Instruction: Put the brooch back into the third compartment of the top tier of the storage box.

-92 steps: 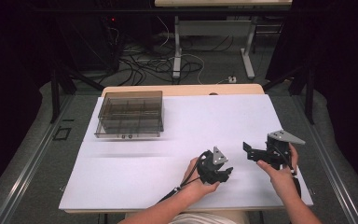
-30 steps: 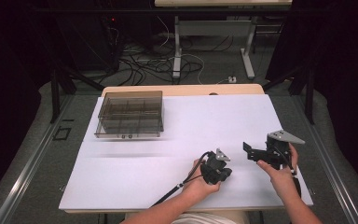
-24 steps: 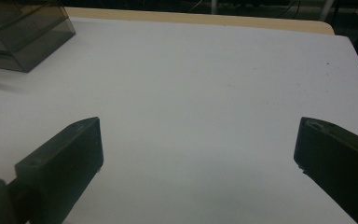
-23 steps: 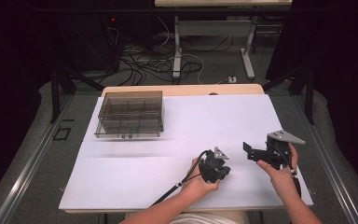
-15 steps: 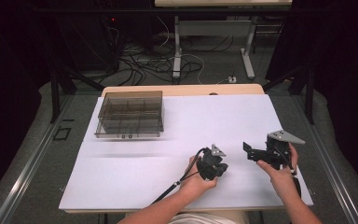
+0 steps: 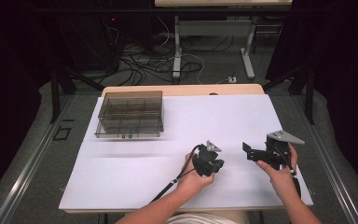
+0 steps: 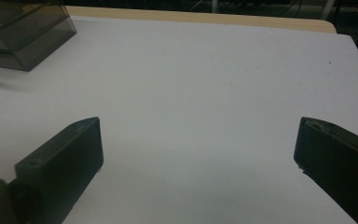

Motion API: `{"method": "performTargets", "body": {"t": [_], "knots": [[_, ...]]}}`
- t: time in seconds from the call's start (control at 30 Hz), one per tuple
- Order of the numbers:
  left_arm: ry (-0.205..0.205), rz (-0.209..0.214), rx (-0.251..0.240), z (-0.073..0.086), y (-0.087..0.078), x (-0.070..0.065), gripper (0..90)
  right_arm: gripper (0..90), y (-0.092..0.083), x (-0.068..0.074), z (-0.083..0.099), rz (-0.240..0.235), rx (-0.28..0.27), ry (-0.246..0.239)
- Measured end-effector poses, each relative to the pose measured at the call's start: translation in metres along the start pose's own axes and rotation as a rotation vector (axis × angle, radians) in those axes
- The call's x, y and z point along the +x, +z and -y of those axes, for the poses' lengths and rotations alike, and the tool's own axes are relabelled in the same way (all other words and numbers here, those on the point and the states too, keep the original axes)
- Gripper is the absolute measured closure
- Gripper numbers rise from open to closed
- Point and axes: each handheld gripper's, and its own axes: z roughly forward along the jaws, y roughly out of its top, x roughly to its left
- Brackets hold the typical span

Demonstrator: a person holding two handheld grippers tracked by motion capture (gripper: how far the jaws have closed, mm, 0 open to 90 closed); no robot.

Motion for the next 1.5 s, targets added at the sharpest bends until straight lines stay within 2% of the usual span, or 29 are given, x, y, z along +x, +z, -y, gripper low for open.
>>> {"method": "performTargets", "body": {"t": [0.2, 0.4, 0.73, 0.83, 0.87, 0.9, 1.2, 1.27, 1.37, 1.5], "knots": [[-0.002, -0.005, 0.008, -0.002, -0.004, 0.004, 89.4, 0.9, 0.0, 0.0, 0.0, -0.005, 0.004, 0.004], [-0.022, -0.01, 0.0, -0.002, -0.009, 0.009, 89.4, 0.9, 0.0, 0.0, 0.0, -0.004, -0.001, 0.006], [-0.061, -0.025, -0.034, -0.005, -0.023, 0.02, 89.4, 0.9, -0.001, 0.0, 0.0, -0.001, 0.002, 0.004], [-0.059, -0.029, -0.036, -0.007, -0.029, 0.024, 89.4, 0.9, -0.001, 0.0, 0.0, 0.0, -0.001, 0.003], [-0.074, -0.027, -0.047, -0.007, -0.03, 0.023, 89.4, 0.9, -0.001, 0.0, 0.0, 0.002, -0.002, 0.004], [-0.062, -0.029, -0.049, -0.007, -0.031, 0.025, 89.3, 0.9, -0.001, 0.0, 0.0, 0.001, -0.002, 0.004], [-0.079, -0.045, -0.077, -0.008, -0.046, 0.036, 89.4, 0.9, -0.002, 0.0, -0.001, -0.002, -0.001, 0.006], [-0.101, -0.05, -0.092, -0.008, -0.049, 0.037, 89.4, 0.9, -0.002, 0.0, -0.001, -0.001, -0.002, 0.01], [-0.094, -0.056, -0.095, -0.008, -0.055, 0.042, 89.4, 0.9, -0.002, 0.0, 0.0, 0.0, -0.001, 0.009], [-0.109, -0.065, -0.113, -0.008, -0.062, 0.046, 89.4, 0.9, -0.002, 0.0, 0.0, 0.0, 0.0, 0.011]]}}
